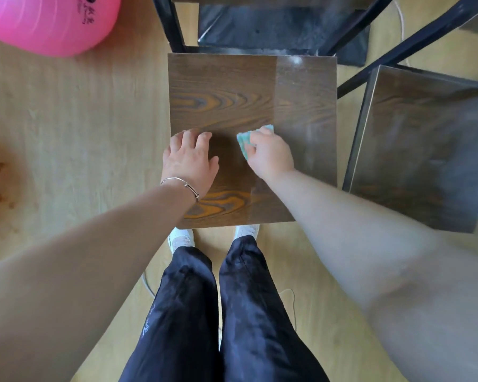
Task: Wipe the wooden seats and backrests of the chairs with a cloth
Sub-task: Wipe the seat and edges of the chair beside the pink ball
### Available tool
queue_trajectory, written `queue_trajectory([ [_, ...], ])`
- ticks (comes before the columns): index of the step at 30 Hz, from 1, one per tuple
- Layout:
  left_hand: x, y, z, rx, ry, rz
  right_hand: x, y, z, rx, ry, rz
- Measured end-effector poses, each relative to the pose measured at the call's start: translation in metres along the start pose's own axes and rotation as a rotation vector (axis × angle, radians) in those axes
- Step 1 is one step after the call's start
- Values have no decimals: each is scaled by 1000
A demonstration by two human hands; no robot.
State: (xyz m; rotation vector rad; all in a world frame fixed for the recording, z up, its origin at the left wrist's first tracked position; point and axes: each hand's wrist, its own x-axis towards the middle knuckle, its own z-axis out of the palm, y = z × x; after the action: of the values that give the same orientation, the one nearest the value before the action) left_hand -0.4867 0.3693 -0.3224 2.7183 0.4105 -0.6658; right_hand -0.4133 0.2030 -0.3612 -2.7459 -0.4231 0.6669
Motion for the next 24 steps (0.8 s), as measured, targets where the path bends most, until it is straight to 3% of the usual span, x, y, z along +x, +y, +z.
queue_trajectory([
  [9, -39, 7, 23, 57, -54, 67, -125, 3, 52, -24, -140, -49],
  [19, -28, 19, 8, 61, -21, 67, -121, 5, 35, -32, -378, -92],
  [21, -18, 24, 1, 56, -6, 53, -103, 12, 19, 78, -269, -63],
  [24, 5, 32, -10, 58, 33, 50, -33, 23, -20, 183, 68, 2],
])
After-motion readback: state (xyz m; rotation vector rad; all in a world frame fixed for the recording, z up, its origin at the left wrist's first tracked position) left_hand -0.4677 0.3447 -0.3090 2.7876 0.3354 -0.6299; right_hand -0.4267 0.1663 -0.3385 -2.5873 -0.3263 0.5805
